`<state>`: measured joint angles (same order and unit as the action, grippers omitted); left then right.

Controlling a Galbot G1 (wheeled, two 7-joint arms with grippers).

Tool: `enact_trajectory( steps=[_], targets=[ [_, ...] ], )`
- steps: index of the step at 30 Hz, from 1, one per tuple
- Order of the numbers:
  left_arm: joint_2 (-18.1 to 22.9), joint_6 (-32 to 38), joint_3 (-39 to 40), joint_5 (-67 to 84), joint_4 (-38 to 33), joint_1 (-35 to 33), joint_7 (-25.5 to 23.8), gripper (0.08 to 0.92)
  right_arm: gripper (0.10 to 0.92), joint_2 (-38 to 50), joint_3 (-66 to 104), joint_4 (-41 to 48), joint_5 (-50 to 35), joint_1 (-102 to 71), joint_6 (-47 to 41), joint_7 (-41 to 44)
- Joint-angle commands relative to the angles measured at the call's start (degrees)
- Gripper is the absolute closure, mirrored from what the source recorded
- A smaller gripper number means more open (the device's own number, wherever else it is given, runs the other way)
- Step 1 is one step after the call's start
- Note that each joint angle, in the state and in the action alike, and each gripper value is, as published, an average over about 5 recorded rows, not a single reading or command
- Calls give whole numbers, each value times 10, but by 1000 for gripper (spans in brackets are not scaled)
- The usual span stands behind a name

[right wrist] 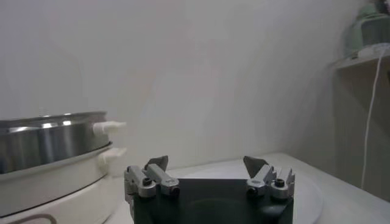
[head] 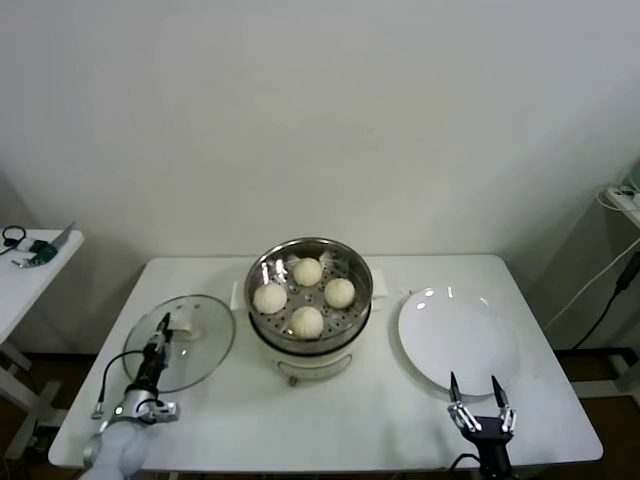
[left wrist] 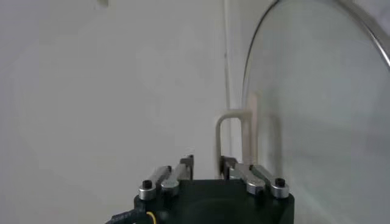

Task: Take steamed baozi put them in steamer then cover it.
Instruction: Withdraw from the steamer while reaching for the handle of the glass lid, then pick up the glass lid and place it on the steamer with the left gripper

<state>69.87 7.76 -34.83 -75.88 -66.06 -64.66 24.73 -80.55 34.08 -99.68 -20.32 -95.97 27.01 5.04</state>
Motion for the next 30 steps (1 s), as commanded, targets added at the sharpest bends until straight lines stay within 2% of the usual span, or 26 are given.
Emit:
enact_trajectory(
  steps=[1,7,10,15,22,26,30],
  targets=[
    [2,2,2,-6,11,8,4,650,203,-1,-2,1,2,-1,3,0],
    [2,1,1,-3,4,4,4,821,203,0,-1,0,2,-1,7,-1],
    [-2,-4,-2,15,-24,-3,-4,865,203,0,-1,1,2,0,7,-2],
    [-28,-33,-11,83,-131,-37,-57,867,203,0,-2,3,5,0,3,-7],
    [-103,-135,-27,234,-311,-94,-194,867,203,3,5,4,41,-3,-14,-23],
    [-141,-195,-34,265,-384,-100,-234,867,203,3,7,5,46,-4,-18,-28],
    [-154,-246,-23,266,-447,-89,-259,867,203,3,8,6,49,-5,-18,-34]
  ],
)
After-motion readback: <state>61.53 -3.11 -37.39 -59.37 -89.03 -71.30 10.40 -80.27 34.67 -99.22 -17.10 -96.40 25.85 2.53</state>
